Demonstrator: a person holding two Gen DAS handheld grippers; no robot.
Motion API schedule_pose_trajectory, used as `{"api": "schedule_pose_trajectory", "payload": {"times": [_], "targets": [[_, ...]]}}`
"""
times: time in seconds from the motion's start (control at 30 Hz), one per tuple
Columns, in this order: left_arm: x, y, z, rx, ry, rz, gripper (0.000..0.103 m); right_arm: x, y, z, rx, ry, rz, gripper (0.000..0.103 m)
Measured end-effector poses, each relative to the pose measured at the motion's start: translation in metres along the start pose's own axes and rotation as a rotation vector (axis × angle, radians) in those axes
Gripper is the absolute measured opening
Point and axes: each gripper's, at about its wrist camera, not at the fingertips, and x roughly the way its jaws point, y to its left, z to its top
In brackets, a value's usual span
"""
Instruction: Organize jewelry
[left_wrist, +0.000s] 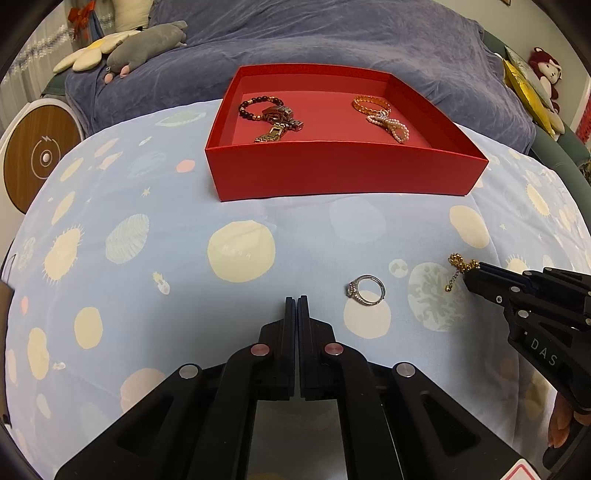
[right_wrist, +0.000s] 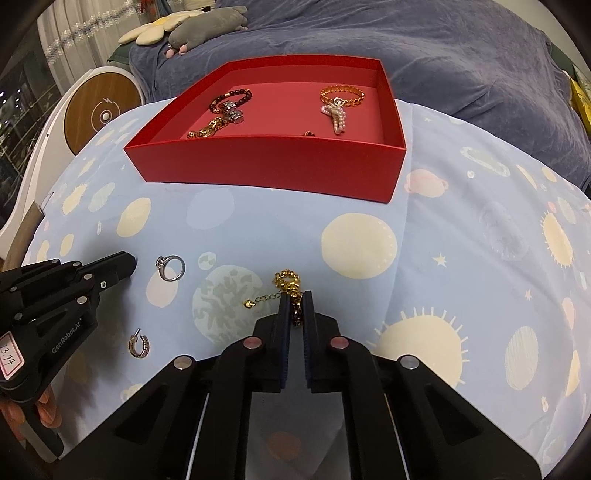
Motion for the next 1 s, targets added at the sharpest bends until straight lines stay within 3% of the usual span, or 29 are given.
{"api": "schedule_pose_trajectory", "payload": {"times": [0.37,0.7,0.9,1.0], "targets": [[-0.004,0.002,-0.005,-0.008,0.009,-0.022,0.004,-0.019,-0.003,-0.026,0.030,0.035,0.039,0.005],[-0.022,-0.020,-0.027,0.054,0.018,-0.095,0.034,-0.033,-0.006,-0.034,0.039,0.026,0.055,0.004],[-0.020,-0.032,-0.036,0.099,0.033,-0.109,0.033,-0.035,-0.011,-0.034,0.051,0.027,0.052,0.004],[-0.020,-0.034,-0.037,0.105,0.026,-0.107,0.022,-0.036,-0.010,-0.035,0.049,0.027,0.054,0.004]]}}
